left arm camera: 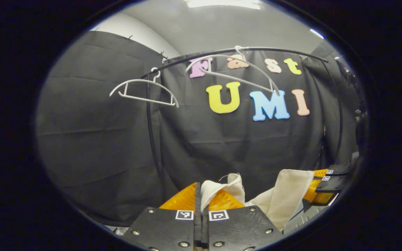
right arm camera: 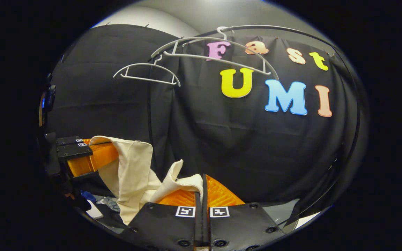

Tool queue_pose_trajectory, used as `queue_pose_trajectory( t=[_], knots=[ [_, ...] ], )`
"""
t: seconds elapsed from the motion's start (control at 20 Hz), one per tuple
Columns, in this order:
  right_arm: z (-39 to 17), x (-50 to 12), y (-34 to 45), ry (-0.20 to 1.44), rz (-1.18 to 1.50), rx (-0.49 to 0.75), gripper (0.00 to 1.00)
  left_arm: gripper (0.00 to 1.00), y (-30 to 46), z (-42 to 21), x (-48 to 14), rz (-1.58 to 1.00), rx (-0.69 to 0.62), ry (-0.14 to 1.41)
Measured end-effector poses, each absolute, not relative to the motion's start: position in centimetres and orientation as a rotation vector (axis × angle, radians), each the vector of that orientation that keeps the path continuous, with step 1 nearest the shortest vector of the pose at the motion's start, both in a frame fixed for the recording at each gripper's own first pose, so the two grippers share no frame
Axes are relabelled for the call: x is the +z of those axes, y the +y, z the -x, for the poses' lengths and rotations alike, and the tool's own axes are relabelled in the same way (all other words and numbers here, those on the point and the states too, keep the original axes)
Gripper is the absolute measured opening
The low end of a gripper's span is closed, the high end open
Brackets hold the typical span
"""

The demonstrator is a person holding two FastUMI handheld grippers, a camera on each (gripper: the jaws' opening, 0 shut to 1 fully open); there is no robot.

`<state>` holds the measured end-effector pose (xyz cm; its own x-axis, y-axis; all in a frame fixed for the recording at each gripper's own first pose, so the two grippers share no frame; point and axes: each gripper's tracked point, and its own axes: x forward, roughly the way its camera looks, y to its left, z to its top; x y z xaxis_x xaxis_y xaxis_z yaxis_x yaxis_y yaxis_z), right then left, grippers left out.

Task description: Grasp the clothes on the hanger with both hands and then place them into the laundry hamper below.

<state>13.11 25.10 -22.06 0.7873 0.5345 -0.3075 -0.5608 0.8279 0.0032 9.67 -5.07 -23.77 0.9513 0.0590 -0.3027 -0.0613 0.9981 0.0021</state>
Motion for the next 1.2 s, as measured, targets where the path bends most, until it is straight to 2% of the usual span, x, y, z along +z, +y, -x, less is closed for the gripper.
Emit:
queue_pose_trajectory(
  t=[0.75,1.2],
  knots=[
    [-7.1,-39.6,24.0,0.679,0.108,0.497,0.01,0.01,-6.8,-3.0,-44.6,-0.030,-0.059,0.689],
    [-4.3,-44.1,23.7,0.846,0.135,0.442,0.04,0.02,-6.6,-0.4,-50.4,-0.048,-0.121,0.825]
  ],
)
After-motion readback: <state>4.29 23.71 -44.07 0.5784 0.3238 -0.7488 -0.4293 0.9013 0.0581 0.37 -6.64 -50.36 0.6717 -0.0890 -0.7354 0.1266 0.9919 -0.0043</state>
